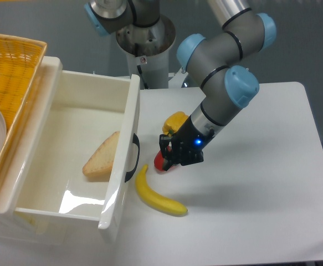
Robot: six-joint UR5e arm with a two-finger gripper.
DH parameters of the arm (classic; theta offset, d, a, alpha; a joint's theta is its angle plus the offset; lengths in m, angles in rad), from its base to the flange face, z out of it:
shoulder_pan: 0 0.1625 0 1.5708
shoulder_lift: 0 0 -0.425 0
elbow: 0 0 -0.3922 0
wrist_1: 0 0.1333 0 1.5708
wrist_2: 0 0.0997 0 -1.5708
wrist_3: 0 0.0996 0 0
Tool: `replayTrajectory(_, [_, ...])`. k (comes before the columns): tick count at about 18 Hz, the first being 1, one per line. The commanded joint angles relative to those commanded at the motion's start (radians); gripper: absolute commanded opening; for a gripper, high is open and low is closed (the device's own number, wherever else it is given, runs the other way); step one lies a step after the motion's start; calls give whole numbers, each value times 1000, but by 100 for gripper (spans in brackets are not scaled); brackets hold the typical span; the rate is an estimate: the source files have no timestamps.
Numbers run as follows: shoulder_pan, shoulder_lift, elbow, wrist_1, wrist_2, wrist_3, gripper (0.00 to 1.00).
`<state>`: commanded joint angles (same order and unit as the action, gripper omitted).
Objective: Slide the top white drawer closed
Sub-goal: 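Move the gripper over the red pepper toward the open drawer's front panel, then lower the gripper against the drawer's front panel beside its black handle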
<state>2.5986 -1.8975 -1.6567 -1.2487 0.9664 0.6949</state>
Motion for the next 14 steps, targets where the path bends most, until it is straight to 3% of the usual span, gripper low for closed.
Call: replayTrajectory(14, [-69, 20, -11, 0, -20, -60, 4])
